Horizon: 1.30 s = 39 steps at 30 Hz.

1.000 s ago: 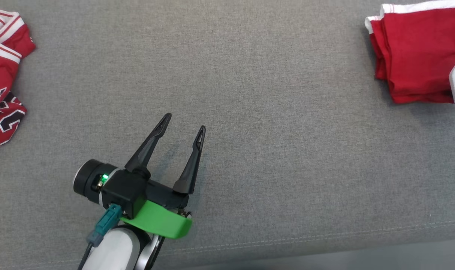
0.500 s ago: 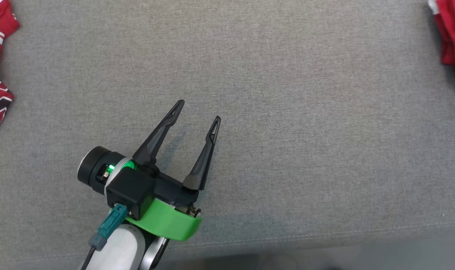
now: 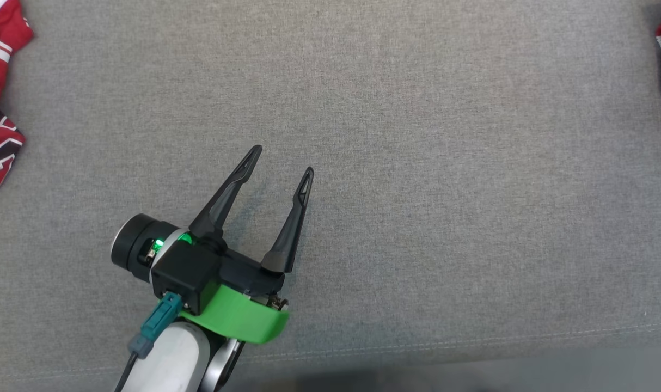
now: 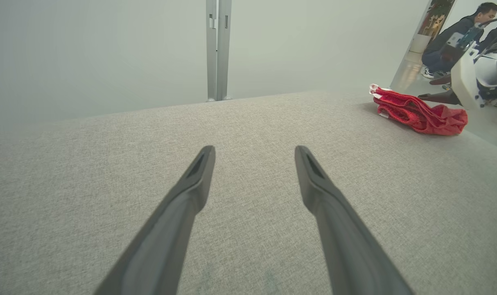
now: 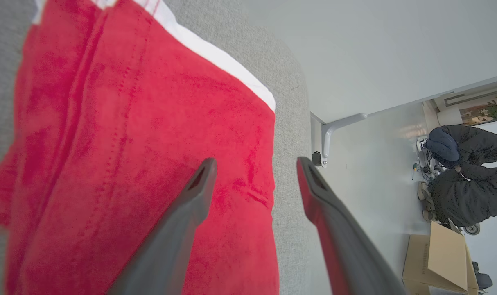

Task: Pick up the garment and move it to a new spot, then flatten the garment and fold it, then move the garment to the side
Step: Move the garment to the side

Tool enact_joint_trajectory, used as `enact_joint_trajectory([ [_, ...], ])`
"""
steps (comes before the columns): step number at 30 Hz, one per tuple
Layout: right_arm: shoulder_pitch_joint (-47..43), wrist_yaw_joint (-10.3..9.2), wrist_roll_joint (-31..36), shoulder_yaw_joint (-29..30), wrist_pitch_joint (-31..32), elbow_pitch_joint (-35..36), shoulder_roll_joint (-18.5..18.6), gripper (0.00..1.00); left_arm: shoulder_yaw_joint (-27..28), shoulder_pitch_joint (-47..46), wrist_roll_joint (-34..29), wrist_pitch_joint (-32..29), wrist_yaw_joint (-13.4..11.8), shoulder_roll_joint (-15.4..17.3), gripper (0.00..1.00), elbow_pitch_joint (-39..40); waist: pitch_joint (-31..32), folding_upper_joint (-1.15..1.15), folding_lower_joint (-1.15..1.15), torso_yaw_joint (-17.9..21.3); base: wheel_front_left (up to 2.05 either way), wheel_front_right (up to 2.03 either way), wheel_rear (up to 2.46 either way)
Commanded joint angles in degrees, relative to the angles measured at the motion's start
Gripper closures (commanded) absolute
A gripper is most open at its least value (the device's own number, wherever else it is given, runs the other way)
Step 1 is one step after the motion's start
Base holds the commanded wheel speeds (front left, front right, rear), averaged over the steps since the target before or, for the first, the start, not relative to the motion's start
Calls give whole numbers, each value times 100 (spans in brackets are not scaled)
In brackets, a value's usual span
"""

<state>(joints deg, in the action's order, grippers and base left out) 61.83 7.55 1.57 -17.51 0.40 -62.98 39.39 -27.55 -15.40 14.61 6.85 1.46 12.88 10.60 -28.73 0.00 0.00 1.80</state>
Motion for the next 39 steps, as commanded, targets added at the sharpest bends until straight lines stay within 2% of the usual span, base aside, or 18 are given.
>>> enact_joint_trajectory([
  [1, -104, -11, -36, 34, -127, -41, -91, 0, 32, -78, 49, 65, -21, -21, 0, -51, 173, 0, 0, -19, 0, 0, 0],
  [9, -611, -11, -419, 575, -1073, -165, -691, 0, 135, 188, 312, 386, -66, -127, 0, -688, 1034, 0, 0, -154, 0, 0, 0],
  [16, -1373, -11, -905, 1057, -1475, 123, -1376, 0, 402, 437, 641, 472, -292, -257, 0, -1293, 1860, 0, 0, -266, 0, 0, 0],
  [29, -2941, -11, -1367, 1675, -1550, 1573, -2334, 0, 1068, 688, 1200, 279, -856, -306, 0, -2274, 2917, 0, 0, -472, 0, 0, 0],
  [34, -3672, -11, -1415, 2011, -1459, 2308, -2849, 0, 1254, 688, 1279, 469, -886, -223, 0, -2664, 3119, 0, 0, -559, 0, 0, 0],
  [39, -4278, -11, -1297, 2111, -1355, 2972, -3274, 0, 1340, 752, 1227, 697, -747, -119, 0, -2866, 3186, 0, 0, -563, 0, 0, 0],
])
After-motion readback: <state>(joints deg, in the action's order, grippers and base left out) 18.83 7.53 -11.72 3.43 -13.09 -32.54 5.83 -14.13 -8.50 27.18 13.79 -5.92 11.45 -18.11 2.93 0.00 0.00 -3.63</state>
